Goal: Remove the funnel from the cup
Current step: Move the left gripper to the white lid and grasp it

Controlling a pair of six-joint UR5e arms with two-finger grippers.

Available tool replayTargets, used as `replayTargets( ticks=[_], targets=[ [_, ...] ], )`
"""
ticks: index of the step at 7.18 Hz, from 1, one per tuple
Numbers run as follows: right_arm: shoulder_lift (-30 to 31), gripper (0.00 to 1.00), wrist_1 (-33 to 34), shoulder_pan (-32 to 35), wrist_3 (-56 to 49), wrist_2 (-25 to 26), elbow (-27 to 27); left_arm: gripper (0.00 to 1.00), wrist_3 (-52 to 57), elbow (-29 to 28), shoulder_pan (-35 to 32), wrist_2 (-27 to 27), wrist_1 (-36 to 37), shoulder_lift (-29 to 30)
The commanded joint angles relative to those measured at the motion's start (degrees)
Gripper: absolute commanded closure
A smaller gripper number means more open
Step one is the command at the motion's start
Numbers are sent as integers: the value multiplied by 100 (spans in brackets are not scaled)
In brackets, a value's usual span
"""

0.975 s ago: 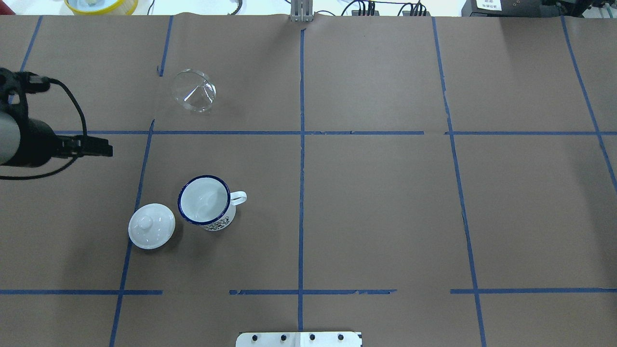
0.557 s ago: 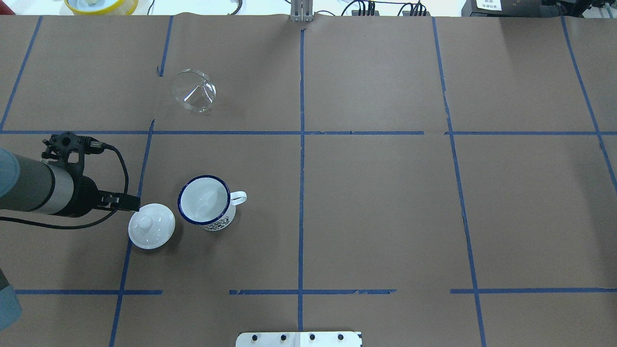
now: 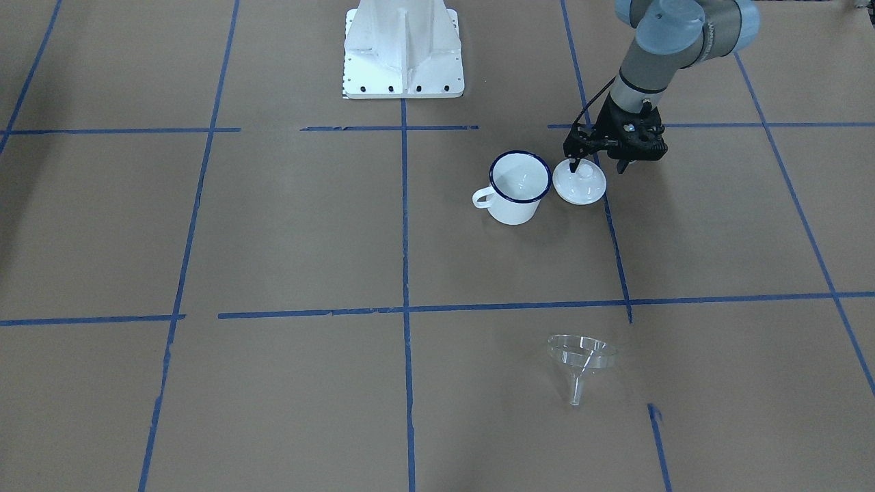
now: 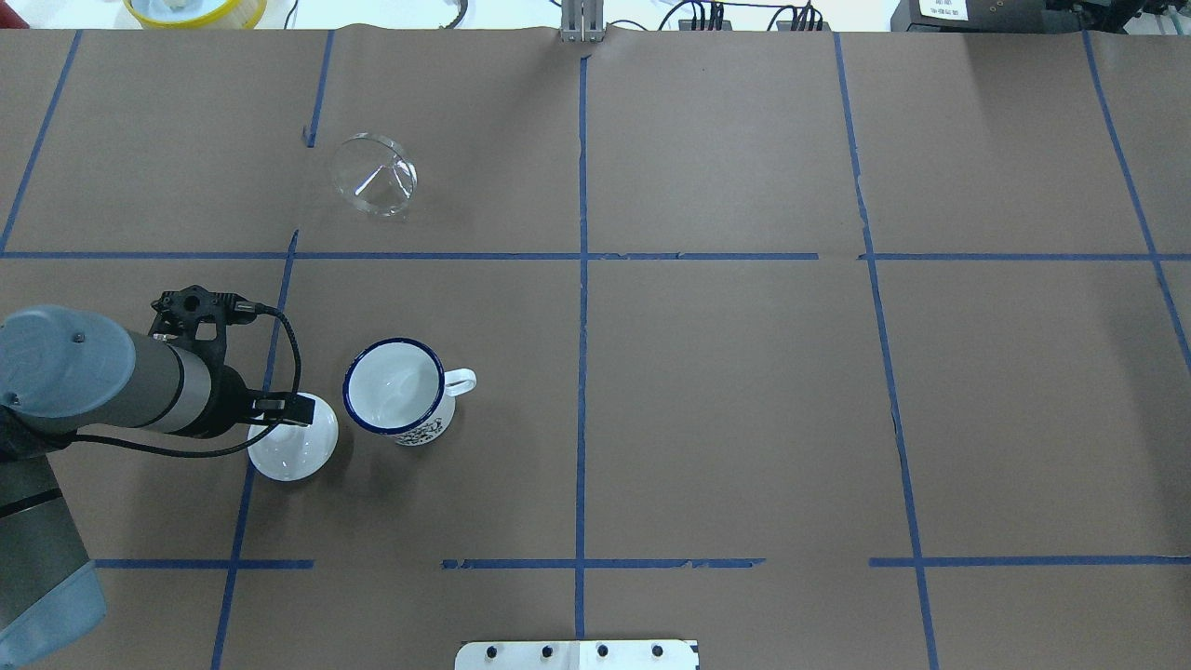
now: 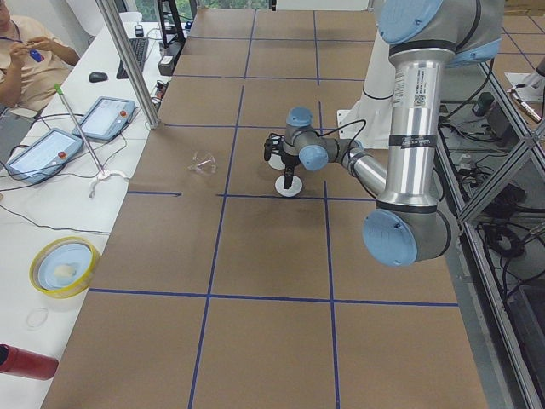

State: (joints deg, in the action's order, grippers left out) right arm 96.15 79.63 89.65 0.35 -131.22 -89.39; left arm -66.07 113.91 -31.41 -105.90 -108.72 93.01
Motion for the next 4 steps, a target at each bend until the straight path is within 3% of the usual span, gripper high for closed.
replayTargets(
  ticks=[1,4],
  targets=[
    [0,0,0,0,0,0,0,16,-28,-53,56,8,0,51],
    [0,0,0,0,0,0,0,23,-28,-53,126,-1,0,51]
  ],
)
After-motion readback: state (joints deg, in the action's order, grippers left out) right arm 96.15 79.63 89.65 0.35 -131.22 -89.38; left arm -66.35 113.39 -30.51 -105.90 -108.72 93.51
